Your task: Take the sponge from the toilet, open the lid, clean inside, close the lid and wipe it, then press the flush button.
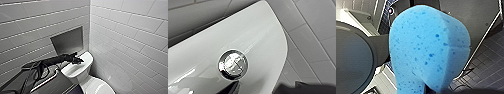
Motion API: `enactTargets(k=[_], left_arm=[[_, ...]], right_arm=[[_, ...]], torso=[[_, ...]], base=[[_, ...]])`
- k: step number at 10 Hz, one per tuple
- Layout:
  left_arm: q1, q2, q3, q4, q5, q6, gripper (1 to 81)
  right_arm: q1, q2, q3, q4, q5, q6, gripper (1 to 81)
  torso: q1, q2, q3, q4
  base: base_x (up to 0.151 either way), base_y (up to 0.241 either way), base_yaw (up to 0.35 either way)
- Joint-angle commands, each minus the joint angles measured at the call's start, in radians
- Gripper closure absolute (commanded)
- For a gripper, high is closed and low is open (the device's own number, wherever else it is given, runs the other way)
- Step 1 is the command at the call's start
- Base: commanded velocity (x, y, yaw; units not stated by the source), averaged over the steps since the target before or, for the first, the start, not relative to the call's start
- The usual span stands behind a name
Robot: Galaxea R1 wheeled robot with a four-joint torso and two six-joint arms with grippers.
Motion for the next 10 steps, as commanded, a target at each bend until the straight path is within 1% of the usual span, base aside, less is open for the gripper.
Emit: enactTargets(k=[1, 3, 4, 5, 8, 10], left_arm=[[-0.209, 0.013, -0.027, -0.008, 0.026, 0.003, 1.0], [-0.219, 0.030, -0.067, 0.001, 0.026, 0.005, 1.0], [-0.218, 0.045, -0.100, 0.012, 0.026, 0.005, 81.1], [-0.218, 0.056, -0.125, 0.021, 0.027, 0.005, 81.1], [-0.218, 0.064, -0.142, 0.021, 0.026, 0.003, 81.1], [-0.218, 0.085, -0.191, 0.033, 0.026, 0.005, 81.1]], right_arm=[[0.007, -0.022, 0.025, 0.014, -0.073, 0.000, 81.1], [0.009, -0.017, 0.025, 0.014, -0.073, 0.000, 81.1], [0.009, -0.017, 0.027, 0.014, -0.073, 0.000, 81.1], [0.009, -0.017, 0.027, 0.014, -0.073, 0.000, 81.1], [0.010, -0.014, 0.027, 0.014, -0.073, 0.000, 81.1], [0.010, -0.011, 0.027, 0.014, -0.073, 0.000, 81.1]], torso=[[0.000, 0.000, 0.000, 0.000], [0.000, 0.000, 0.000, 0.000], [0.000, 0.000, 0.000, 0.000], [0.000, 0.000, 0.000, 0.000], [0.000, 0.000, 0.000, 0.000], [0.000, 0.000, 0.000, 0.000]], base=[[0.000, 0.000, 0.000], [0.000, 0.000, 0.000], [0.000, 0.000, 0.000], [0.000, 0.000, 0.000], [0.000, 0.000, 0.000], [0.000, 0.000, 0.000]])
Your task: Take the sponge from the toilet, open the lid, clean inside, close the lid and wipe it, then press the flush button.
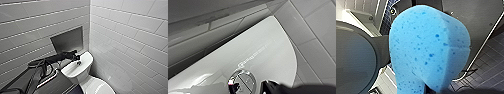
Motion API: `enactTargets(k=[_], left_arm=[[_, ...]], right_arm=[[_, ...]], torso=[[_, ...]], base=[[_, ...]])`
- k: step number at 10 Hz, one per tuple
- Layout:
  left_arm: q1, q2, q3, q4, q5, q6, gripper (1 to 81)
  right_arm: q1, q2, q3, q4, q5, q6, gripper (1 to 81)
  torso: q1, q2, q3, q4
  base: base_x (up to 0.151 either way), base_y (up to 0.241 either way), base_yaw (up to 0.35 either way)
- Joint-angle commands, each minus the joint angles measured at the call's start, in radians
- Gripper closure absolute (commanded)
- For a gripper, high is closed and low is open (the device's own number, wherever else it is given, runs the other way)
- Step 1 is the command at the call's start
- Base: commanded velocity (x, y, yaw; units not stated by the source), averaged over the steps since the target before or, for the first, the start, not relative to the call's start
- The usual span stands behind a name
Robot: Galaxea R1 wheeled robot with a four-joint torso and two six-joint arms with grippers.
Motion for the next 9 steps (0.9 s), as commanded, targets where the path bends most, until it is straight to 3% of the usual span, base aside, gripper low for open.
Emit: enactTargets(k=[1, 2, 3, 7, 8, 9], left_arm=[[-0.187, 0.018, -0.043, 0.022, 0.024, 0.003, 81.1], [-0.187, 0.026, -0.058, 0.024, 0.024, 0.003, 81.1], [-0.187, 0.030, -0.061, 0.024, 0.024, 0.003, 81.1], [-0.177, 0.047, -0.087, 0.048, 0.019, 0.003, 81.1], [-0.171, 0.058, -0.109, 0.060, 0.018, 0.003, 81.1], [-0.164, 0.073, -0.131, 0.073, 0.016, 0.003, 81.1]], right_arm=[[0.007, -0.024, 0.025, 0.013, -0.074, 0.000, 81.1], [0.007, -0.024, 0.026, 0.013, -0.074, 0.000, 81.1], [0.007, -0.022, 0.028, 0.013, -0.074, 0.000, 81.1], [0.007, -0.019, 0.028, 0.013, -0.074, 0.000, 81.1], [0.007, -0.016, 0.025, 0.011, -0.074, 0.000, 81.1], [0.005, -0.013, 0.023, 0.011, -0.074, -0.002, 81.1]], torso=[[0.000, 0.000, -0.047, 0.000], [0.000, 0.000, -0.071, 0.000], [0.000, 0.000, -0.017, 0.000], [0.001, 0.001, -0.055, 0.000], [0.001, 0.001, -0.075, 0.000], [0.001, 0.001, -0.149, 0.000]], base=[[0.000, 0.000, 0.000], [0.000, 0.000, 0.000], [0.000, 0.000, 0.000], [0.000, 0.000, 0.000], [0.000, 0.000, 0.000], [0.000, 0.000, 0.000]])
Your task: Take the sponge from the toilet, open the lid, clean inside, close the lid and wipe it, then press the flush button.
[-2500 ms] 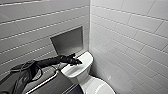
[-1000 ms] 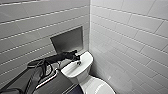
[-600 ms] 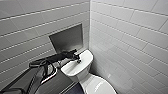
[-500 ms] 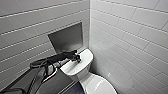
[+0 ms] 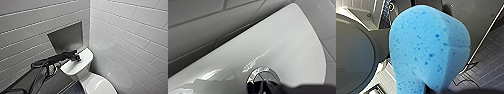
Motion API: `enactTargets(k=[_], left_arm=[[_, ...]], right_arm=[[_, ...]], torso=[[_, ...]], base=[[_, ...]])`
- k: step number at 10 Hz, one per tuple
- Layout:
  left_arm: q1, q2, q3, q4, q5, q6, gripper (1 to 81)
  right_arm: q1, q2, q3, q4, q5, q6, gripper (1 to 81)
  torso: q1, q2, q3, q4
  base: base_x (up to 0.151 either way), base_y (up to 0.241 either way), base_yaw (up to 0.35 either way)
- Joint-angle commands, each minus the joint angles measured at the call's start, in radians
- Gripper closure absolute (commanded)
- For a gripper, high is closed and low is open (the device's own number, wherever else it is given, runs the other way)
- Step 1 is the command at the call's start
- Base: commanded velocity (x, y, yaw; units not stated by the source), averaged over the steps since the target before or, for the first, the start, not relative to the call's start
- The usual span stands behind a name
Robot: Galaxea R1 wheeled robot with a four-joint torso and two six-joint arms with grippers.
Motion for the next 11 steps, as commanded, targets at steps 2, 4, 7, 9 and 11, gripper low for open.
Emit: enactTargets(k=[2, 4, 7, 9, 11], left_arm=[[-0.165, 0.039, -0.049, 0.039, 0.017, 0.003, 81.1], [-0.149, 0.084, -0.103, 0.085, 0.017, 0.003, 81.1], [-0.148, 0.079, -0.114, 0.085, 0.022, 0.003, 81.1], [-0.163, 0.065, -0.103, 0.073, 0.026, 0.003, 81.1], [-0.194, 0.002, 0.001, 0.030, 0.029, 0.001, 81.1]], right_arm=[[-0.004, -0.014, 0.023, 0.010, -0.079, -0.001, 81.1], [-0.009, -0.008, 0.022, 0.009, -0.079, -0.001, 81.1], [-0.004, 0.001, 0.014, 0.010, -0.079, -0.001, 81.1], [-0.004, 0.002, 0.011, 0.010, -0.079, -0.001, 81.1], [-0.003, 0.002, 0.011, 0.010, -0.079, -0.001, 81.1]], torso=[[0.000, 0.000, -0.010, 0.000], [0.000, 0.000, -0.015, 0.000], [0.000, 0.000, -0.015, 0.000], [0.000, 0.000, -0.015, 0.000], [0.000, 0.000, -0.015, 0.000]], base=[[0.000, 0.000, 0.000], [0.000, 0.000, 0.000], [0.000, 0.000, 0.000], [0.000, 0.000, 0.000], [0.000, 0.000, 0.000]])
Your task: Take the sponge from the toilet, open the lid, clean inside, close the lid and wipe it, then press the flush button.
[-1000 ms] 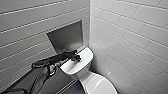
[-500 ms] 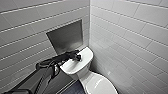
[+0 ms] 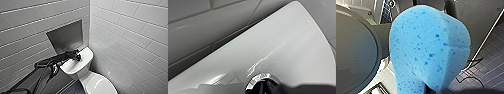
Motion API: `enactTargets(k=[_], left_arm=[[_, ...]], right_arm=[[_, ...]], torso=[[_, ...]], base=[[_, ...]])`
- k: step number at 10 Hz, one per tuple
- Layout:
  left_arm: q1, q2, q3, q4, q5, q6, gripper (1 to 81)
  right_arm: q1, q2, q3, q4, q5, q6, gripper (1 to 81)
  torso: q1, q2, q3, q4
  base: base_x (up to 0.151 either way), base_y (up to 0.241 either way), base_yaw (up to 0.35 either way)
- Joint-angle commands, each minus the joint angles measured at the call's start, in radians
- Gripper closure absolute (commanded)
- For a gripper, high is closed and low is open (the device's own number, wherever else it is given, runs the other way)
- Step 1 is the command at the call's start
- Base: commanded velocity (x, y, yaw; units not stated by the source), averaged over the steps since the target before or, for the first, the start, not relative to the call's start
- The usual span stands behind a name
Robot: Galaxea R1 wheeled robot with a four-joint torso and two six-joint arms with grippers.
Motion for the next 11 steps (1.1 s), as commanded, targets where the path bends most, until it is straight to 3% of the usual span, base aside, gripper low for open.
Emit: enactTargets(k=[1, 4, 7, 11], left_arm=[[-0.209, -0.108, 0.183, -0.069, 0.055, 0.002, 81.1], [-0.241, -0.313, 0.552, -0.068, 0.054, -0.042, 81.1], [-0.224, -0.501, 0.827, -0.063, 0.054, -0.066, 81.1], [-0.085, -0.719, 1.137, -0.018, 0.054, -0.072, 81.1]], right_arm=[[-0.003, -0.021, 0.020, 0.010, -0.078, -0.001, 81.1], [0.006, -0.021, 0.022, 0.010, -0.080, -0.001, 81.1], [0.014, -0.019, 0.027, 0.010, -0.080, -0.001, 81.1], [0.014, -0.016, 0.019, 0.007, -0.080, -0.001, 81.1]], torso=[[0.000, 0.000, 0.000, 0.000], [0.000, 0.000, 0.000, 0.000], [0.000, 0.000, 0.000, 0.000], [0.000, 0.000, 0.000, 0.000]], base=[[0.000, 0.000, 0.000], [0.000, 0.000, 0.000], [0.000, 0.000, 0.000], [0.000, 0.000, 0.000]])
